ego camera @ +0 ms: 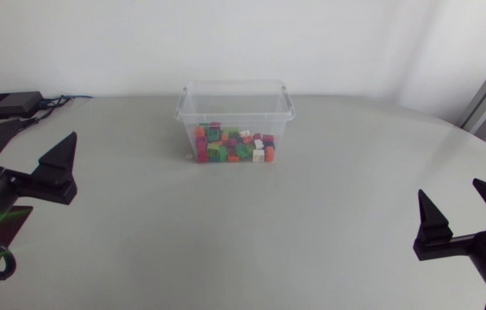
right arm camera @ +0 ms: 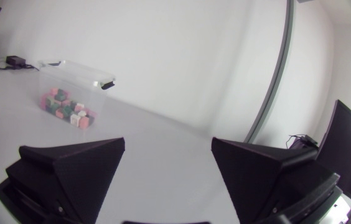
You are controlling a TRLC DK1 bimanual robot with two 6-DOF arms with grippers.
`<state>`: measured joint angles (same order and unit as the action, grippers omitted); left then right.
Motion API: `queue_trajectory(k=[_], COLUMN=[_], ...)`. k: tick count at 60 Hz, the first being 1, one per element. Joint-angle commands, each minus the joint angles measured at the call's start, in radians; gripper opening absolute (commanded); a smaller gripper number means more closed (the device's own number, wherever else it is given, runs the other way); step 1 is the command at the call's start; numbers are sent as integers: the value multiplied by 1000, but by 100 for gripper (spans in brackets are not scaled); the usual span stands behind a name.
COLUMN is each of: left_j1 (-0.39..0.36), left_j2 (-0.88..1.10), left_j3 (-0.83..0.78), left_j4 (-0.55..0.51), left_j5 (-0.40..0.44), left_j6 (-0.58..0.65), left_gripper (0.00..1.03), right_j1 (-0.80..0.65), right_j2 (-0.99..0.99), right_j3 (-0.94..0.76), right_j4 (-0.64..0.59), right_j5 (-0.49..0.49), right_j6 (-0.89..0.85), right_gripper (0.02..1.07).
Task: Place the duplo bricks in the container
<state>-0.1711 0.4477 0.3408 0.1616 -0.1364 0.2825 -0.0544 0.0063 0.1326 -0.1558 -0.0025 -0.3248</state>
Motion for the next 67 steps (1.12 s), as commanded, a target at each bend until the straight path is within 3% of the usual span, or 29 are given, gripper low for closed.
queue_trajectory(k=[1,48,67], left_j1=[20,171,171], left_j2=[-45,-448,-448], left_j3=[-49,-341,-341], left_j4=[-15,-162,-162], left_j5=[9,136,136], left_j6=[-38,-282,-282], left_gripper=[98,96,96], right_j1=[5,54,54], right_j2=[-5,-6,-6], right_j3=[-32,-133,-133], right_j4=[21,156,156], right_j5=[4,2,2], right_j6=[40,325,325], right_gripper=[102,102,102])
